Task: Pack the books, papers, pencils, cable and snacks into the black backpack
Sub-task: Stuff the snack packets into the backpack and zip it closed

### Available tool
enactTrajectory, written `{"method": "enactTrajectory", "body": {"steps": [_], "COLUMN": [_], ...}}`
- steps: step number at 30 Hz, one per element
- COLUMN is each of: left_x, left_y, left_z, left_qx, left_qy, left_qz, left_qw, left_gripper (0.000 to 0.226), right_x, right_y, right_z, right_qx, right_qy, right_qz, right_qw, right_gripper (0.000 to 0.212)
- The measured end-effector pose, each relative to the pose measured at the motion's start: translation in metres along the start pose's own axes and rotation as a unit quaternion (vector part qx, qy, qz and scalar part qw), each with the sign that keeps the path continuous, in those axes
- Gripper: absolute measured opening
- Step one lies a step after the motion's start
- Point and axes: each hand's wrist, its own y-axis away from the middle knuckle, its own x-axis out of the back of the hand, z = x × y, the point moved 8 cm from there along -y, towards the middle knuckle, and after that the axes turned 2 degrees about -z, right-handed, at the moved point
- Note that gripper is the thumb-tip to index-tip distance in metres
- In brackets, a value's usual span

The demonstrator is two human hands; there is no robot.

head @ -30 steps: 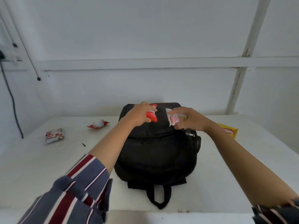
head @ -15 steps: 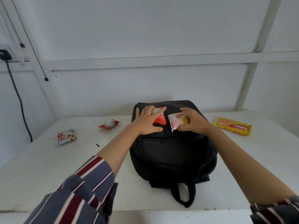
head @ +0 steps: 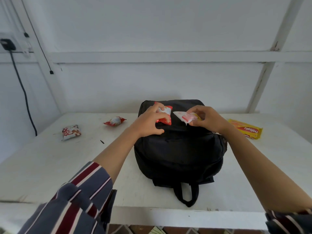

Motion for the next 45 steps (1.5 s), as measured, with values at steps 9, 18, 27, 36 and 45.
{"method": "enactTrajectory", "body": {"steps": [9, 18, 27, 36, 45], "left_x": [0.000, 0.007, 0.012, 0.017, 0.019], "left_y": [-0.003, -0.005, -0.002, -0.003, -0.004], "left_z": [0.013, 0.012, 0.012, 0.015, 0.013], "left_qx": [-0.027, 0.012, 0.049, 0.045, 0.043], "left_qy": [-0.069, 0.008, 0.066, 0.073, 0.081], "left_qz": [-0.006, 0.013, -0.008, -0.007, -0.024], "left_qw": [0.997, 1.000, 0.997, 0.996, 0.995], "left_gripper": [0.025, 0.030, 0.056, 0.059, 0.065], "right_x": [0.006, -0.034, -0.039, -0.069, -0.062], "right_y": [0.037, 0.038, 0.039, 0.049, 0.029], "right_z": [-0.051, -0.029, -0.030, -0.030, -0.026], "right_qx": [0.058, 0.037, 0.031, 0.009, 0.020], "right_qy": [-0.170, -0.044, 0.040, 0.088, 0.004], "right_qz": [-0.092, -0.092, -0.085, -0.205, -0.163], "right_qw": [0.979, 0.994, 0.995, 0.975, 0.986], "right_gripper": [0.026, 0.025, 0.049, 0.044, 0.040]}}
